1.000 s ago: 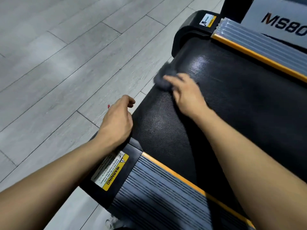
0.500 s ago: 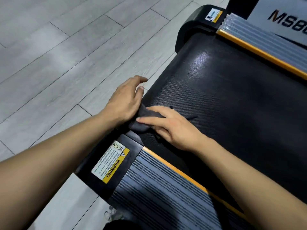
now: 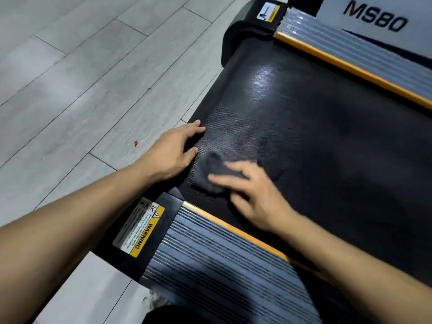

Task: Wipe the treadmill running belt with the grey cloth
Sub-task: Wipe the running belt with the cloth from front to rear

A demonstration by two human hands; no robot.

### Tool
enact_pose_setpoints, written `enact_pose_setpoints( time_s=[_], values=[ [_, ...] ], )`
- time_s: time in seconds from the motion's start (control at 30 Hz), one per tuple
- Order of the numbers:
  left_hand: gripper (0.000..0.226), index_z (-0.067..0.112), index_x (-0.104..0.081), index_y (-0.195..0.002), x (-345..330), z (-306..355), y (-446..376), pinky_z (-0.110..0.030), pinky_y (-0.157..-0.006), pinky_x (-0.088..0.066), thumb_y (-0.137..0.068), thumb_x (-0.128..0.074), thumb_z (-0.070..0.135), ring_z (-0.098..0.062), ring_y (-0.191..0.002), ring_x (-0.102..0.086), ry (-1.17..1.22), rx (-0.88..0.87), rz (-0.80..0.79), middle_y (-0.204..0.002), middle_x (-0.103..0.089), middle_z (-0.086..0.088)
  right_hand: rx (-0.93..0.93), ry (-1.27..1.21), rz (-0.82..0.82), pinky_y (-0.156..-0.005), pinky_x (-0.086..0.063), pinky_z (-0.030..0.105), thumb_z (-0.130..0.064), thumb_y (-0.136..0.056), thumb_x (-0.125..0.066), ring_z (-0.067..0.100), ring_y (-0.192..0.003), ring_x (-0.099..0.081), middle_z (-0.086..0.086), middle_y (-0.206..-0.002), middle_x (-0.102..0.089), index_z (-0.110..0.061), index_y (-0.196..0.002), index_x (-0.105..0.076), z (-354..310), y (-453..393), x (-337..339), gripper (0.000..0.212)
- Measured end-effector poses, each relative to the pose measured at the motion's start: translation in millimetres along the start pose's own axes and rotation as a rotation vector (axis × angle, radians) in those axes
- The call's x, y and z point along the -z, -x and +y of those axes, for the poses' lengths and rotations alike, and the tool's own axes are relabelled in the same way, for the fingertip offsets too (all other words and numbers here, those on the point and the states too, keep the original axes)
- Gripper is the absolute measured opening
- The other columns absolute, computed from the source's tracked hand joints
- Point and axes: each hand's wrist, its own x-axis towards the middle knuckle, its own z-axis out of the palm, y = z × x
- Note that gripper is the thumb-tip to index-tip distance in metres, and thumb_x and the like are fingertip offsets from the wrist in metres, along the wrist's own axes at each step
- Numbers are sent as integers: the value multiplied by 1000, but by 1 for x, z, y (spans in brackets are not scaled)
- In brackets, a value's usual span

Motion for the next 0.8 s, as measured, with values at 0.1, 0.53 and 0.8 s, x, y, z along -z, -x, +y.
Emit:
enact_pose_setpoints(
  time_s=[0.1, 0.53, 0.8],
  values=[
    [56, 21, -42, -153, -5, 3, 2, -21, -113, -14, -100, -56, 13, -14, -151, -28, -51, -2, 1, -165, -28, 5, 158, 17, -147, -110, -34, 33, -9, -89, -61, 22, -129, -47, 6, -146, -47, -29, -140, -56, -2, 19, 10, 55],
    [77, 13, -5, -162, -3, -6, -10, -35, -127, -2, -103, -52, 27, -30, -157, 2, -218, -41, -283, -169, 8, -14, -546, 154, 343, -112, -33, 31, -13, -92, -51, 35, -123, -49, 19, -137, -45, -30, -140, -55, 129, -43, 70, 51],
    [77, 12, -9, -161, -3, -10, -13, -39, -128, -5, -102, -55, 28, -33, -157, -1, -228, -60, -282, -169, 5, -17, 135, -57, -252, -114, -31, 29, -19, -95, -47, 19, -130, -43, 8, -144, -46, -27, -138, -57, -24, 29, 19, 46]
  ],
)
